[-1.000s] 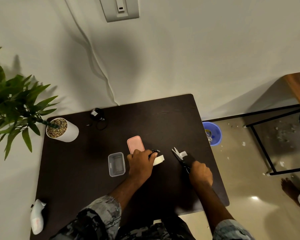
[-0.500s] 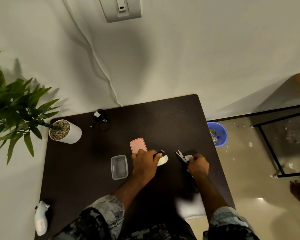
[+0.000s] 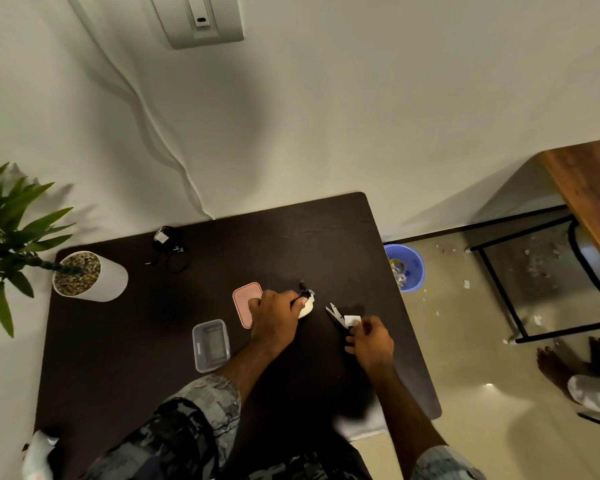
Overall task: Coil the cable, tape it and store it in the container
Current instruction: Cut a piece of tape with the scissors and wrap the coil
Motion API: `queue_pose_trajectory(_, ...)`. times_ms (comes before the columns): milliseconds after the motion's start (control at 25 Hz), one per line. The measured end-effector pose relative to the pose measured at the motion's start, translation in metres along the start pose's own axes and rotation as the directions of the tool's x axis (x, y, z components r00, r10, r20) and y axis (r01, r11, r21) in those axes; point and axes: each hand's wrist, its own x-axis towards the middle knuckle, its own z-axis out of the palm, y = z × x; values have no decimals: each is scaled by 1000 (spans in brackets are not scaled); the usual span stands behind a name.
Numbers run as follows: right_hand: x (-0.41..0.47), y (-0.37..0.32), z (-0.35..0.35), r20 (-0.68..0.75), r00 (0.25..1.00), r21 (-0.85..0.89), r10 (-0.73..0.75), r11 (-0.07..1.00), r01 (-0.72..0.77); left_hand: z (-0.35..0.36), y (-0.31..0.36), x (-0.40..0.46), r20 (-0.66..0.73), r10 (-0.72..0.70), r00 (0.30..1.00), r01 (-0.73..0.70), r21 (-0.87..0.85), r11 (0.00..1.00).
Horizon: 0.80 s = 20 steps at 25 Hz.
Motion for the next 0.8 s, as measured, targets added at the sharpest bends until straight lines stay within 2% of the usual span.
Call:
queue_pose_trajectory(160,-10,-9,-8,59,997,67,-39,997,35,-2,0,-18,35,76,996,-72,-104,992)
queue_pose_trajectory(280,-26,-23,-18,180,964,4,-198,980,201,-5,-4,-31,-4,87,996,-87,-167,982)
queue_pose_trajectory(400,-49,-48,-29,343,834,-89,-432,869,487,-14,-7,-43,30,110,994,-101,-208,973)
queue_pose_trajectory(520,-67,-74,-31,475,640,-169,-604,651,740,-30,-3,-55,150,165,975,-117,-284,952)
queue_pose_trajectory(600,-76,-86,-30,557,572,-172,-603,589,789,-38,3,-63,214,197,957,-107,-373,922)
queue_pose_trajectory(800,-93,-96,-30,638,562,-248,-526,550,797,-46,5,-78,247,210,946,-55,-517,854)
